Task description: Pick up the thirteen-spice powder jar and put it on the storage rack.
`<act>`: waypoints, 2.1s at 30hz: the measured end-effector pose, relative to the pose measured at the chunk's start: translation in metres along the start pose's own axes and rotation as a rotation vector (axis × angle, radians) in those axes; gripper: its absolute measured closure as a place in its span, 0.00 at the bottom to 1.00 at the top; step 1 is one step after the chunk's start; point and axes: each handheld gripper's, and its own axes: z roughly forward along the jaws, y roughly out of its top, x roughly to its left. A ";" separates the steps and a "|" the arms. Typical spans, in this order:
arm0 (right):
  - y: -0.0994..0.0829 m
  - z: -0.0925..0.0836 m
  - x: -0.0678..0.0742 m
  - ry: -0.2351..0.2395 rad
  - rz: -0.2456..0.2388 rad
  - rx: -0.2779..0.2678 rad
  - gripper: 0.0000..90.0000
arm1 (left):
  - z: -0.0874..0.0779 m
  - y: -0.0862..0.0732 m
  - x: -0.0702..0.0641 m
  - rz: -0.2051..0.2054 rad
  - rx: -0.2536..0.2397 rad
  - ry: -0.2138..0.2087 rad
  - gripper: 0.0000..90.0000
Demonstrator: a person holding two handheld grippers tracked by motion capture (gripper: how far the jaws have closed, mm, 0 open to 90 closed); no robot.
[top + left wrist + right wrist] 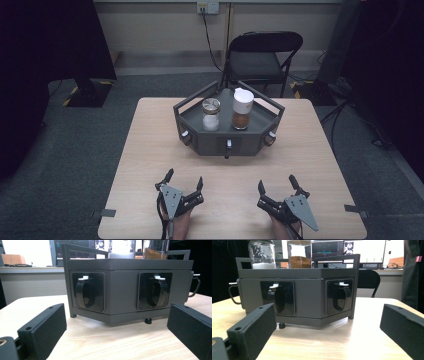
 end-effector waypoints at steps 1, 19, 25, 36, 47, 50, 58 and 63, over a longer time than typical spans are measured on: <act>-0.001 0.000 0.000 -0.001 -0.002 -0.001 0.00 | 0.000 0.000 0.000 0.000 0.000 0.000 0.02; -0.009 0.002 0.001 -0.028 -0.010 0.012 0.00 | 0.000 0.000 0.000 0.000 0.000 0.001 0.02; -0.010 0.002 0.000 -0.026 -0.010 0.016 0.00 | 0.000 0.000 0.000 0.000 0.000 0.001 0.02; -0.010 0.002 0.000 -0.031 -0.009 0.018 0.00 | 0.000 0.000 0.000 -0.001 -0.001 0.001 0.02; -0.012 0.000 0.002 -0.038 -0.011 0.006 0.00 | 0.000 0.000 0.000 -0.001 0.000 0.001 0.02; -0.012 0.000 0.003 -0.046 -0.011 0.006 0.00 | 0.000 0.000 0.000 -0.001 0.000 0.001 0.02; -0.012 0.000 0.004 -0.052 -0.012 0.006 0.00 | 0.000 0.000 0.000 -0.001 0.000 0.000 0.02; -0.012 0.001 0.004 -0.052 -0.012 0.006 0.00 | 0.000 0.000 0.000 -0.001 -0.001 -0.001 0.02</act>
